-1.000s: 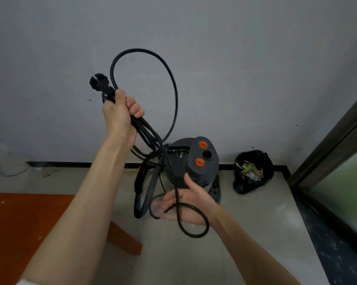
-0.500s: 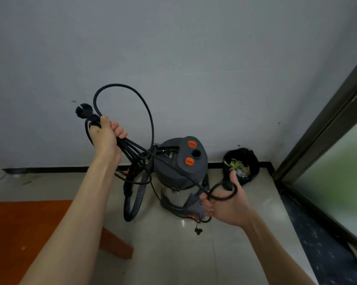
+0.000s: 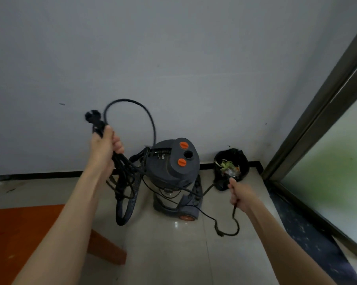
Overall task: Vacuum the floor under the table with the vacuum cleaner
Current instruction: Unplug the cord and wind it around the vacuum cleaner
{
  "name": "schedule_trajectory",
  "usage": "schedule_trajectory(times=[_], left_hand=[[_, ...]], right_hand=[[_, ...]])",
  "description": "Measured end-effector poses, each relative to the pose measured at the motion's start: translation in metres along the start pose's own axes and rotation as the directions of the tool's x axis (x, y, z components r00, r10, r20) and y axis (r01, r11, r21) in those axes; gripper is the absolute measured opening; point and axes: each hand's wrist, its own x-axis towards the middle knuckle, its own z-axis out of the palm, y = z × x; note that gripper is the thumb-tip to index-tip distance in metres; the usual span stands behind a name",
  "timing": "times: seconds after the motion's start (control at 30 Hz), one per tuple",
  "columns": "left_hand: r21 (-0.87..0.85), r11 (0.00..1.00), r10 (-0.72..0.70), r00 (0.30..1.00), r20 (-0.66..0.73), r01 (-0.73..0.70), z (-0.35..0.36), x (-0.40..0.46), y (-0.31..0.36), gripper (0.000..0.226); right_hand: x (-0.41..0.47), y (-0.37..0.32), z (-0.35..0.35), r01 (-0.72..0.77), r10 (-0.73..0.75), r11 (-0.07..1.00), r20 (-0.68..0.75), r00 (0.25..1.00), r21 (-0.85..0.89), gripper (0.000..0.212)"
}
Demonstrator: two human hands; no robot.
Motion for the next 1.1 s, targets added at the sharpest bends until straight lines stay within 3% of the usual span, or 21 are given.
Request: schedule_trajectory(times=[0.07,0.17,0.27,0.33,0.4,0.47,0.57,0.7,0.87,1.03,1.1], left_hand=[[0.173,0.984,0.019,0.998,0.063,-0.029,0.011,-0.017,-0.012,0.034],[0.341,0.939,0.015,0.995,0.102,-0.049,0.022,-0.038,-0.03,0.03],[0.464,0.881,0.02,0.987,0.157,-0.092,0.024,-0.051,-0.049,0.025],[0.541,0.832,0.015,0.979,0.202,-0.124,0.025,-0.062,-0.061,0.021],[0.491,0.866,-0.033,0.969,0.245,-0.095,0.028,-0.074,-0.073,0.024],[0.405,0.914,-0.098,0.952,0.291,-0.03,0.031,-0.082,-0.083,0.03],[0.242,0.966,-0.176,0.923,0.342,0.095,0.037,-0.097,-0.083,0.027],[0.172,0.961,-0.268,0.89,0.369,0.218,0.042,-0.111,-0.075,0.021],[0.088,0.939,-0.34,0.849,0.404,0.334,0.039,-0.1,-0.079,0.021],[-0.063,0.905,-0.383,0.869,0.313,0.421,0.034,-0.075,-0.071,0.022],[-0.119,0.895,-0.375,0.871,0.316,0.429,0.037,-0.064,-0.057,0.025]], right_hand=[[-0.008,-0.018,0.012,-0.124,0.078,0.961,0.191,0.979,0.246,0.035],[-0.027,-0.045,0.031,-0.365,0.158,0.843,0.468,0.87,0.394,0.033],[-0.037,-0.067,0.049,-0.546,0.176,0.687,0.619,0.766,0.479,0.026],[-0.043,-0.08,0.06,-0.611,0.16,0.573,0.656,0.738,0.547,0.03],[-0.044,-0.089,0.072,-0.684,0.108,0.375,0.703,0.703,0.626,0.043],[-0.046,-0.092,0.085,-0.706,0.026,0.185,0.714,0.699,0.684,0.041],[-0.051,-0.091,0.103,-0.653,-0.078,0.068,0.657,0.75,0.754,0.033],[-0.046,-0.087,0.108,-0.543,-0.091,0.181,0.564,0.821,0.82,0.044],[-0.055,-0.092,0.103,-0.348,-0.074,0.587,0.476,0.876,0.731,0.025],[-0.066,-0.065,0.075,-0.175,-0.162,0.838,0.542,0.825,0.517,0.039],[-0.072,-0.042,0.067,-0.094,-0.106,0.953,0.605,0.789,0.289,0.036]])
